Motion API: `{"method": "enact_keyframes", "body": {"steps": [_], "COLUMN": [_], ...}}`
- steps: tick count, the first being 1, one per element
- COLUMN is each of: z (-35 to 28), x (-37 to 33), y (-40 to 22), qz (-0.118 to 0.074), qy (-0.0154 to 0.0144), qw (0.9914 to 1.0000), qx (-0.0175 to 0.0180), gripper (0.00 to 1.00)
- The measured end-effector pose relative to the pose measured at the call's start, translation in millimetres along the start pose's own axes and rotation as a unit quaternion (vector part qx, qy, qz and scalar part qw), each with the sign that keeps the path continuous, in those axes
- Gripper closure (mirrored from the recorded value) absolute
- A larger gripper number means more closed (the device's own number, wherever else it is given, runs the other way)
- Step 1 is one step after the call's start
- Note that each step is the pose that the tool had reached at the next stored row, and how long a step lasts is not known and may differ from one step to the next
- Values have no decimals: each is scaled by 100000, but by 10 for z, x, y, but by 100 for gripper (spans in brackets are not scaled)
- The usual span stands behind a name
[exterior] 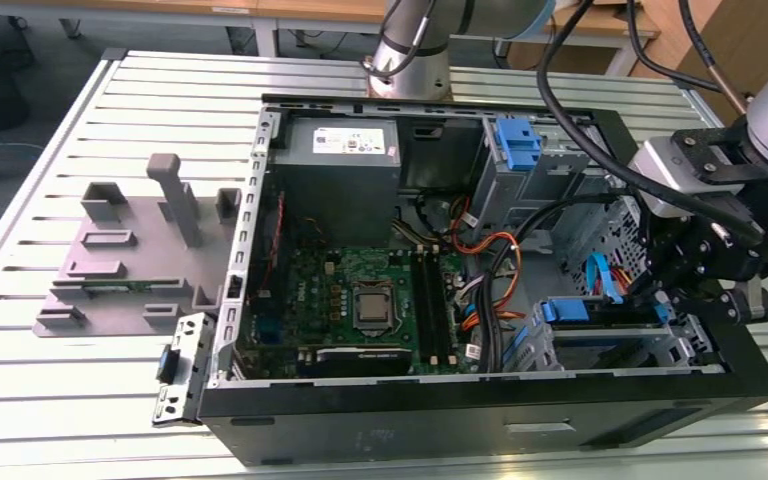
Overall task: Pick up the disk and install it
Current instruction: 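Insert the second disk wire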
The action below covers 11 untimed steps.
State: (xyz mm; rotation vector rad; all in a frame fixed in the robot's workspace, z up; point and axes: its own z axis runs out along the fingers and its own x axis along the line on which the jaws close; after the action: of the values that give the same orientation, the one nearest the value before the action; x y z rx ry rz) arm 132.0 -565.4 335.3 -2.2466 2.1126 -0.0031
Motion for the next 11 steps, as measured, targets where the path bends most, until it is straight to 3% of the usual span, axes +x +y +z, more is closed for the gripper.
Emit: {"method": "enact_keyframes", "body": {"steps": [7,11], "z": [0,2], "x": [0,0], "y": [1,0], "qz": [1,547], "qy": [8,255], "qw": [100000,99998], "qx": [-1,5], "gripper": [84,84]}}
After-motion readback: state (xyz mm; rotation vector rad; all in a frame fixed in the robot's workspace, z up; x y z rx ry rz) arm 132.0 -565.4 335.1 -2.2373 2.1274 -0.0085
